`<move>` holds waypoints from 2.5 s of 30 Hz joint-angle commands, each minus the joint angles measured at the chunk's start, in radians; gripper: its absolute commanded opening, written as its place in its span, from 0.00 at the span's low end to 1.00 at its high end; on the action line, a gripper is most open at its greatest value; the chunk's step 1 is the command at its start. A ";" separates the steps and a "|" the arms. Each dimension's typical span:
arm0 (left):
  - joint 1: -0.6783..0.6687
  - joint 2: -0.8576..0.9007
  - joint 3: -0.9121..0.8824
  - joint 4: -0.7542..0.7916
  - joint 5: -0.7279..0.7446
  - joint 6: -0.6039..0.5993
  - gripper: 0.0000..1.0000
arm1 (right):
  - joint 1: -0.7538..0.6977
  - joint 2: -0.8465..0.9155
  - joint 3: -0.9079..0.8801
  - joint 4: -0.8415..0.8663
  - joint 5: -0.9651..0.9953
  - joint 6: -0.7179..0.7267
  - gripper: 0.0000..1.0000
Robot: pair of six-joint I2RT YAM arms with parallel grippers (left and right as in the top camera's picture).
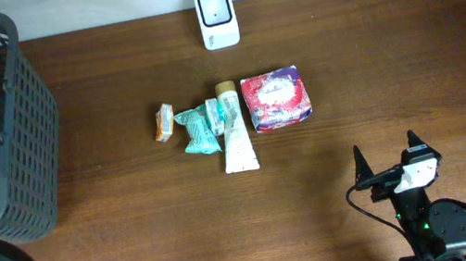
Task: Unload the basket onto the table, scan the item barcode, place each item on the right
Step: 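Reach the left gripper into the basket and grasp the green-lidded jar, then place the green-lidded jar beside the orange box with the left gripper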
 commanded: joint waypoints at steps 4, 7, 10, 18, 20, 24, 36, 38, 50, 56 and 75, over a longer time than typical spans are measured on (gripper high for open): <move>0.001 -0.004 -0.076 0.086 0.116 0.119 0.91 | -0.004 -0.005 -0.009 -0.002 0.004 0.004 0.99; -0.004 -0.005 -0.070 0.087 0.197 0.217 1.00 | -0.004 -0.005 -0.009 -0.002 0.004 0.004 0.99; 0.011 -0.006 -0.073 0.062 0.050 0.182 0.99 | -0.004 -0.005 -0.009 -0.002 0.004 0.004 0.99; 0.095 -0.005 -0.226 0.180 0.211 0.226 0.91 | -0.004 -0.005 -0.009 -0.002 0.004 0.004 0.99; 0.095 -0.003 -0.227 0.187 0.212 0.224 0.87 | -0.004 -0.005 -0.009 -0.002 0.004 0.004 0.99; 0.095 -0.003 -0.227 0.187 0.214 0.224 0.64 | -0.004 -0.005 -0.009 -0.002 0.004 0.004 0.99; 0.042 -0.395 0.028 0.196 0.751 0.172 0.61 | -0.004 -0.005 -0.009 -0.002 0.004 0.004 0.99; -0.044 -0.513 0.105 0.202 0.753 0.126 0.63 | -0.004 -0.005 -0.009 -0.002 0.004 0.004 0.99; -1.001 -0.254 0.136 -0.330 0.221 0.126 0.66 | -0.004 -0.005 -0.009 -0.002 0.004 0.004 0.99; -0.998 0.101 0.136 -0.258 0.127 0.126 0.66 | -0.004 -0.005 -0.009 -0.002 0.004 0.004 0.99; -1.007 0.243 0.231 -0.028 0.110 0.152 0.68 | -0.004 -0.005 -0.009 -0.002 0.004 0.004 0.99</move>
